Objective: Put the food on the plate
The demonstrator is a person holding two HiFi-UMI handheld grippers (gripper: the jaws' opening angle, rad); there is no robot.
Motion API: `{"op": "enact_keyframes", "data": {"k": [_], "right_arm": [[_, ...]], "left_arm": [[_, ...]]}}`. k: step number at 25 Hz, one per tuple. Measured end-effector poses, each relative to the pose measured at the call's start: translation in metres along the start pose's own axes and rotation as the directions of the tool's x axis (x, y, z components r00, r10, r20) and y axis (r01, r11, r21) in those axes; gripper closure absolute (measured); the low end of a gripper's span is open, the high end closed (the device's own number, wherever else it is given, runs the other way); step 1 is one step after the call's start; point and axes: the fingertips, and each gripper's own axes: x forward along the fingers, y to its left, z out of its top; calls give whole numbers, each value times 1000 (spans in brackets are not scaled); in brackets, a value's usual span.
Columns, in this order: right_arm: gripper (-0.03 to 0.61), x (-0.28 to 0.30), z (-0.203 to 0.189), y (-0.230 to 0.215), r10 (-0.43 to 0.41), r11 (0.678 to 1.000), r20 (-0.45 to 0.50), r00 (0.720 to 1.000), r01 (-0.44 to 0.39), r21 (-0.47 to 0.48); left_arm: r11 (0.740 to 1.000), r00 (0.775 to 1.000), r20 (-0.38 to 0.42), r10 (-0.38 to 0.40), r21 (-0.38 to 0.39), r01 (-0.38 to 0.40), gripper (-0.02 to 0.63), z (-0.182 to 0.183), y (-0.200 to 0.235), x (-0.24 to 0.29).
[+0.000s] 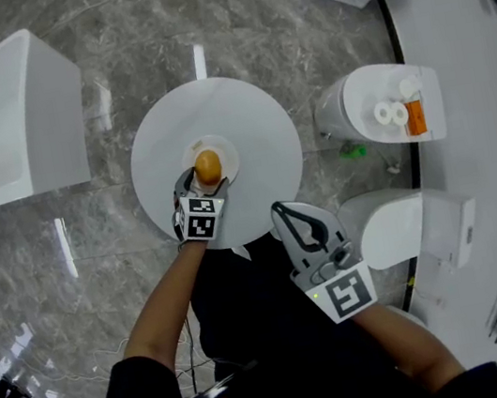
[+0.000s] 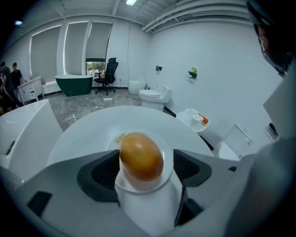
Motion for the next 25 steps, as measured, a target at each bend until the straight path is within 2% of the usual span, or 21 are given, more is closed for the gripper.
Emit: {"op": "enact_keyframes", "data": {"k": [6,12,19,25], "right_arm": [[572,-7,1,7,-9,1000,4,1000,9,10],[572,-13,10,32,62,998,55,997,-62,-11],[572,-29,12,18,-31,999,62,998,34,-39],[572,-34,13,18,-43,999,68,997,45,-24]], "left_arm": [[1000,1000,15,-7,-15,8,264,0,-2,-9],[1000,999,29,-14,-21,15,264,0,-5,-18],[997,998,52,-21,-72,25,264,-5,-6,-28],[996,995,101,-1,-92,10,264,-1,-4,-43]]}}
